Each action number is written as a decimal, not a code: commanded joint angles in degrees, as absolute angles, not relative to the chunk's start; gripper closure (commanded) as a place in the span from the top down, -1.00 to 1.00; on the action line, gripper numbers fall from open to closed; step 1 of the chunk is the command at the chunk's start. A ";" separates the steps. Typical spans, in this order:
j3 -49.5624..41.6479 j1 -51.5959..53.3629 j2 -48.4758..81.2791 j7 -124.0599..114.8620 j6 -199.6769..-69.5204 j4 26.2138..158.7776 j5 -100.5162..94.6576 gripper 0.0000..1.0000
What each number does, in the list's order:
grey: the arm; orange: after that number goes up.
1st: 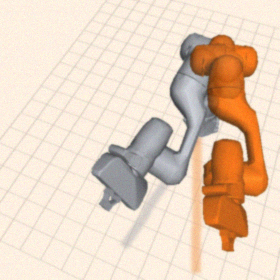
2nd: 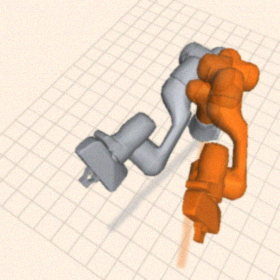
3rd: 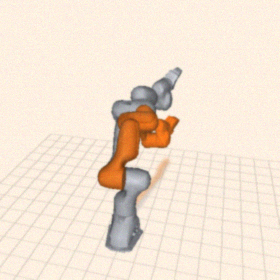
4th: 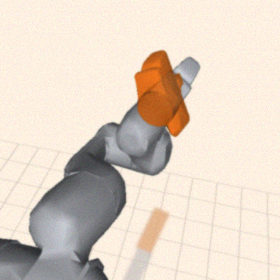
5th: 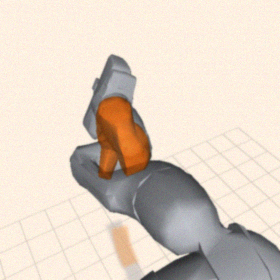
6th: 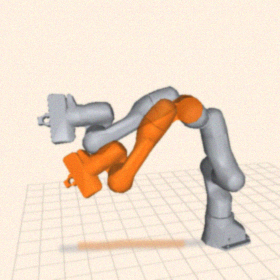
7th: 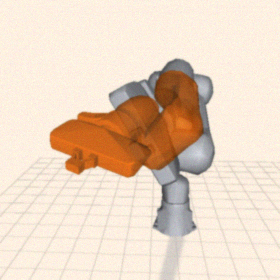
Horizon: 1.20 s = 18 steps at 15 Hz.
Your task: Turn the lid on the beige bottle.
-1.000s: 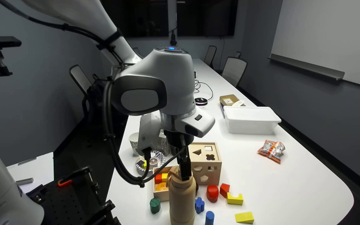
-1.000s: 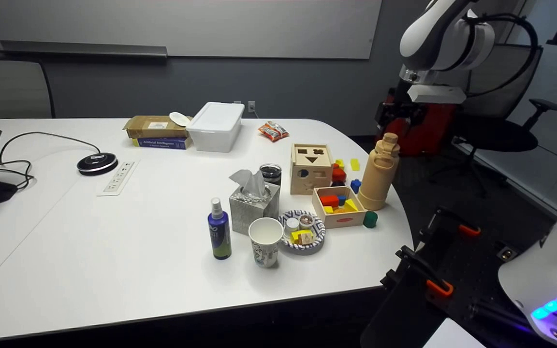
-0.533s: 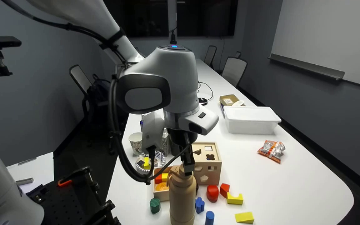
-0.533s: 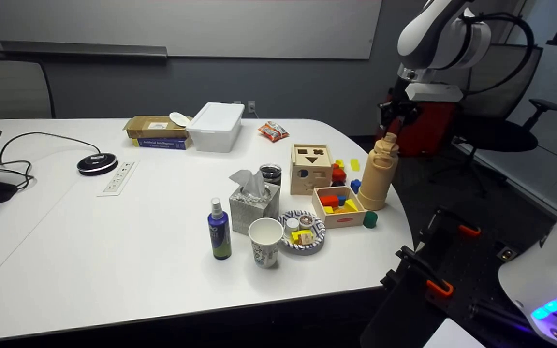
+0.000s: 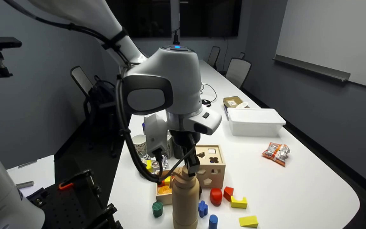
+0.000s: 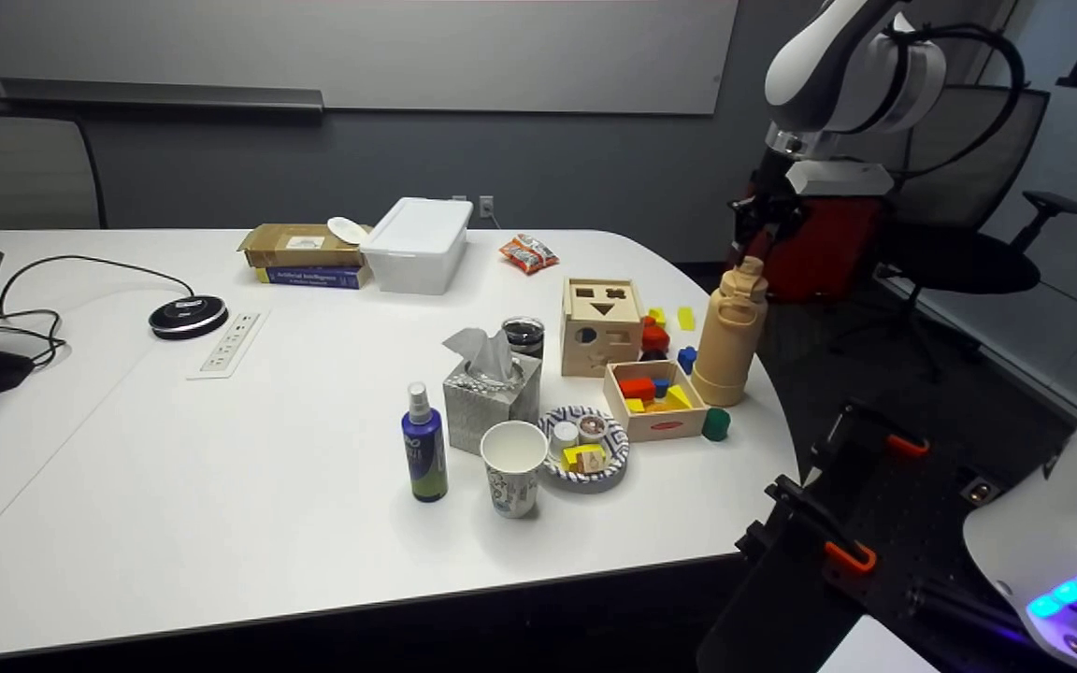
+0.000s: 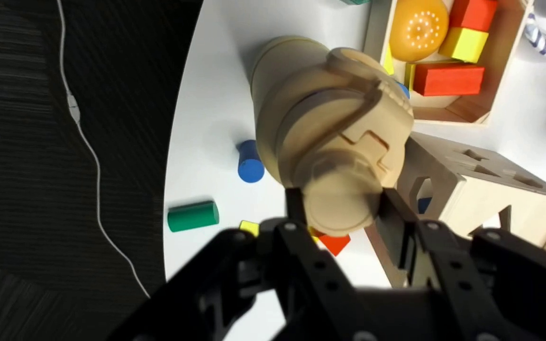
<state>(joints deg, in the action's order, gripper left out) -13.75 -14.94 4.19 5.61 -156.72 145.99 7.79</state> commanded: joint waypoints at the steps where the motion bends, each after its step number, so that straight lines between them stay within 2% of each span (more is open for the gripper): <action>1: -12.30 -15.14 4.50 13.92 -156.39 145.48 11.14 -0.65; 11: -10.80 -15.92 3.66 43.47 -152.65 144.98 18.76 -0.65; 18: -11.64 -16.59 3.72 53.91 -148.92 144.05 17.42 -0.65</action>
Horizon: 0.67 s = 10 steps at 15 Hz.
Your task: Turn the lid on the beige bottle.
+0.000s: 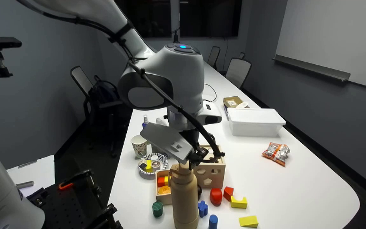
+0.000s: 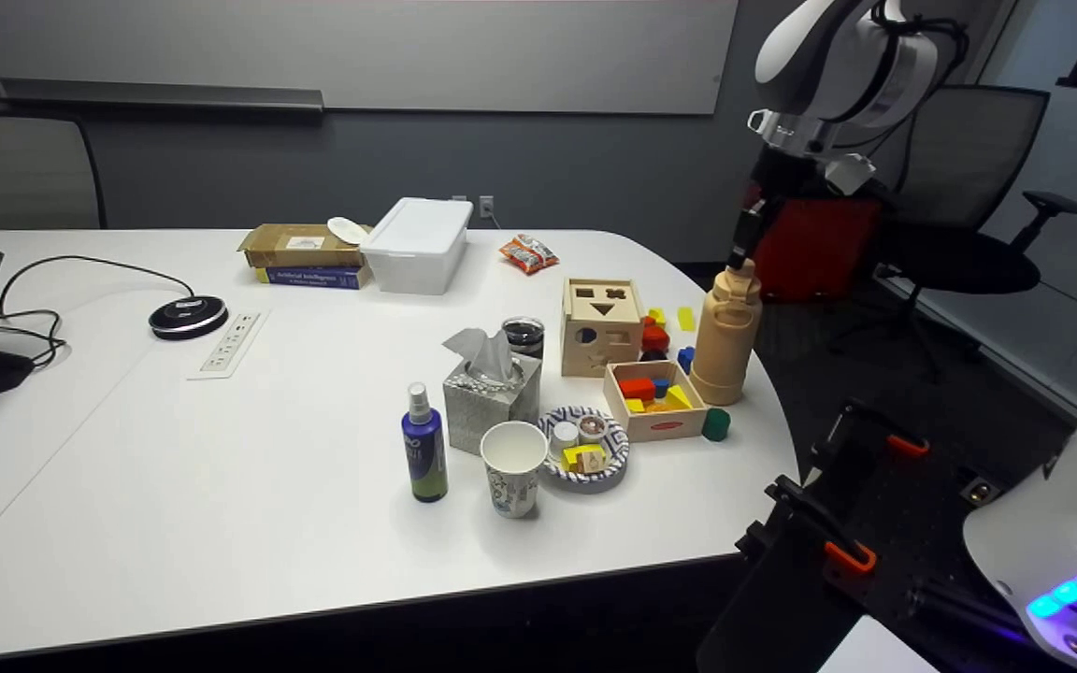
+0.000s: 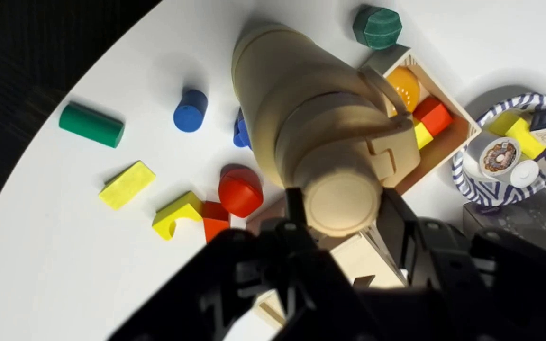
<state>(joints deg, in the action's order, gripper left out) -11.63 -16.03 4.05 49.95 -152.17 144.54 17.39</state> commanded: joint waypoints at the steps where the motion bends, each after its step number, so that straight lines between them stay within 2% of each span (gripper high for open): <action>1: -11.80 -16.60 3.76 54.91 -148.34 143.81 17.22 -0.65; 10: -12.51 -16.81 5.24 57.31 -146.86 141.66 12.71 -0.65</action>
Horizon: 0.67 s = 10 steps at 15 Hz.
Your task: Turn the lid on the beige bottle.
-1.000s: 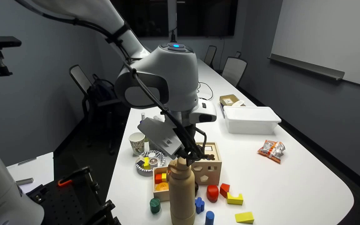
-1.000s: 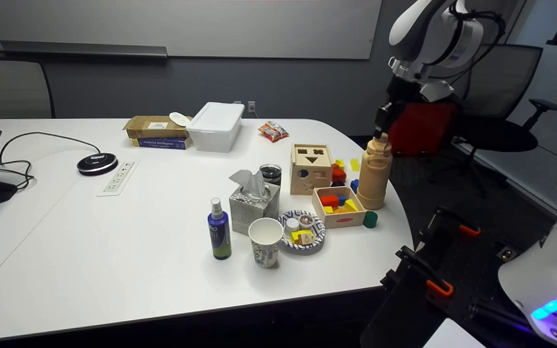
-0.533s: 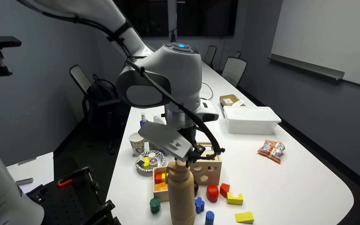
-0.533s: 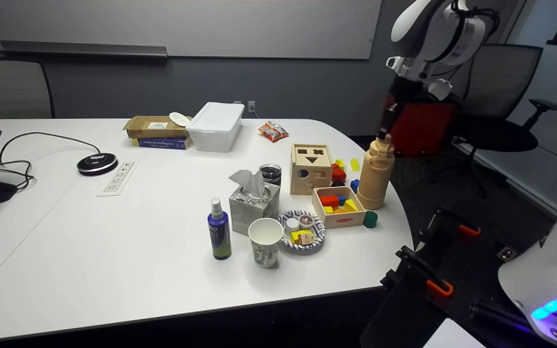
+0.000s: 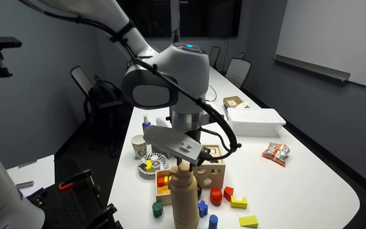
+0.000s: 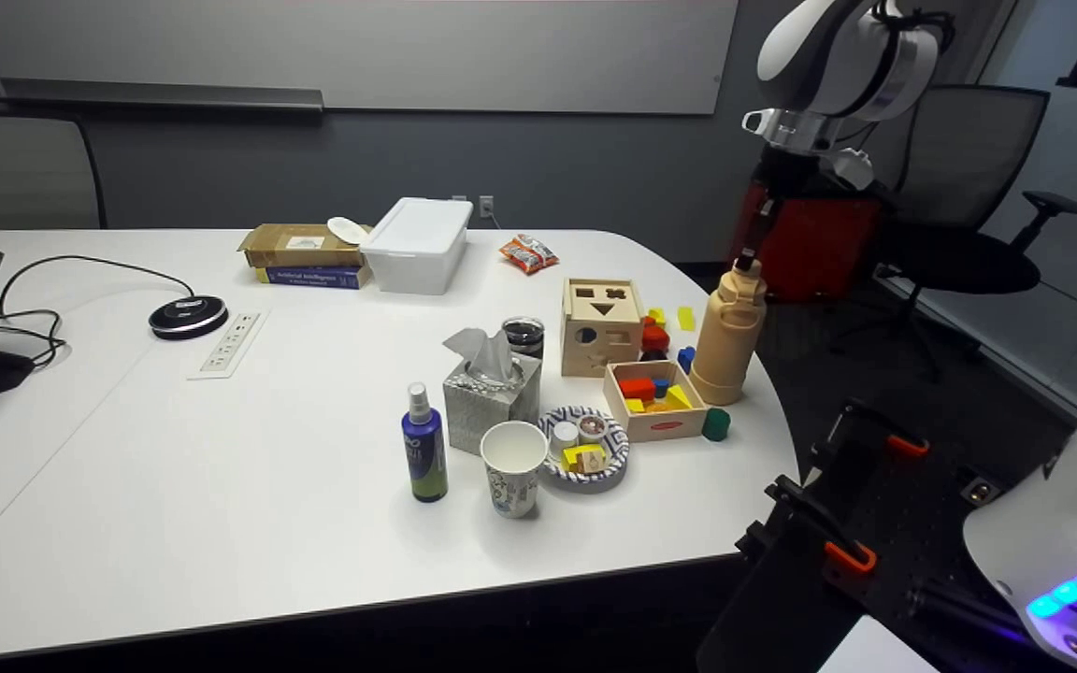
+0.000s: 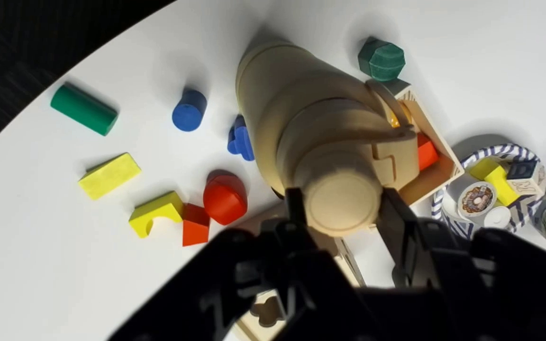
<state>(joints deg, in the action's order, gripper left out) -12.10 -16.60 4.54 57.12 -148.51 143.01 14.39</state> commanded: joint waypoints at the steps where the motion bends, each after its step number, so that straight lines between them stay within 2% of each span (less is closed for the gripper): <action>1: -12.54 -16.87 5.31 57.11 -147.06 141.63 12.25 -0.65; 10: -12.40 -16.75 6.47 55.74 -148.68 140.89 11.00 -0.65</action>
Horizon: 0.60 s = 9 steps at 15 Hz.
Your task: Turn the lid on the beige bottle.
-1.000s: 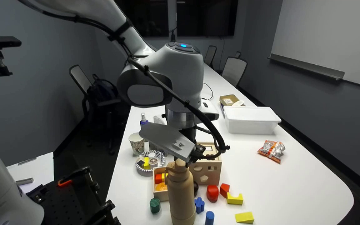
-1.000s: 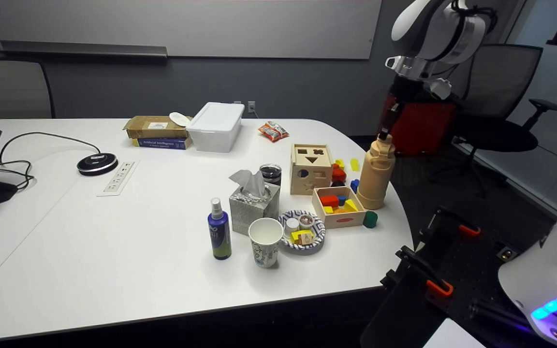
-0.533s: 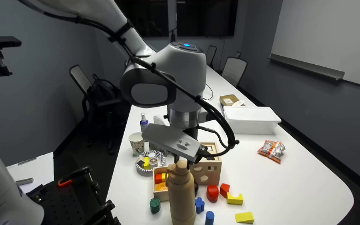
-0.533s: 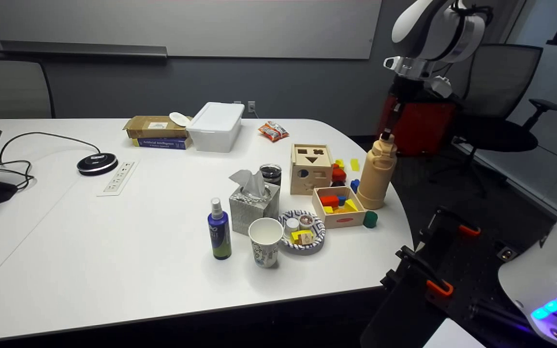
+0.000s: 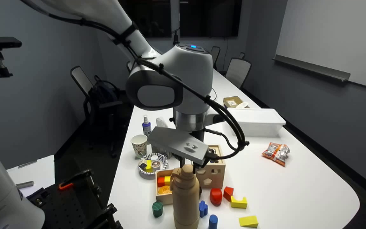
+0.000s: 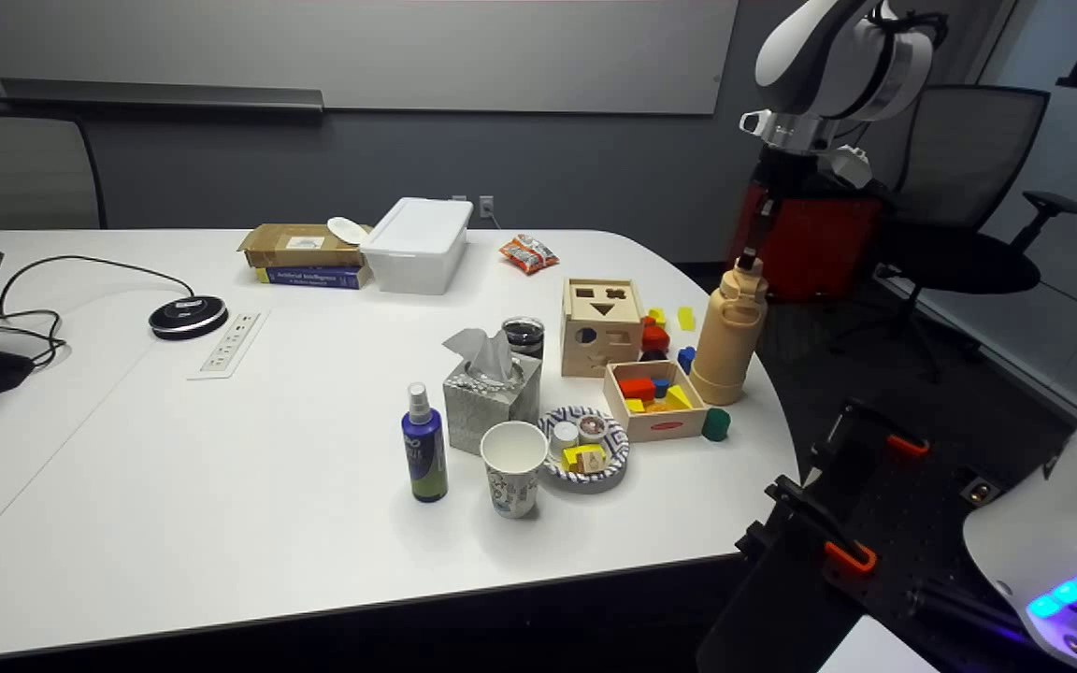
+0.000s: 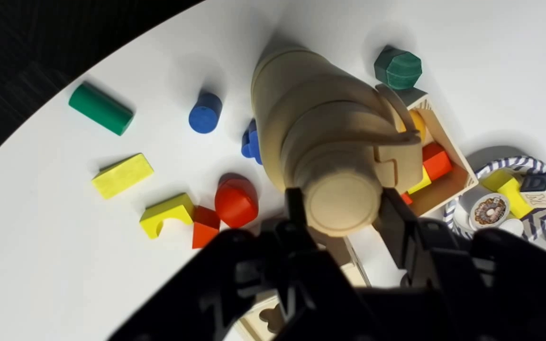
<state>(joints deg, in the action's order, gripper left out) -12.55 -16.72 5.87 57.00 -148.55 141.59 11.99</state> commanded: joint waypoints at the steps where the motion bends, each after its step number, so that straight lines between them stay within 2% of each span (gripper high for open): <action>1: -12.40 -16.74 6.46 55.66 -148.74 140.90 10.96 -0.65; 9: -12.09 -17.17 6.77 58.12 -147.72 140.13 12.75 -0.65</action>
<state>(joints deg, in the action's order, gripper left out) -12.55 -16.72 6.02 57.04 -148.58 141.43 12.15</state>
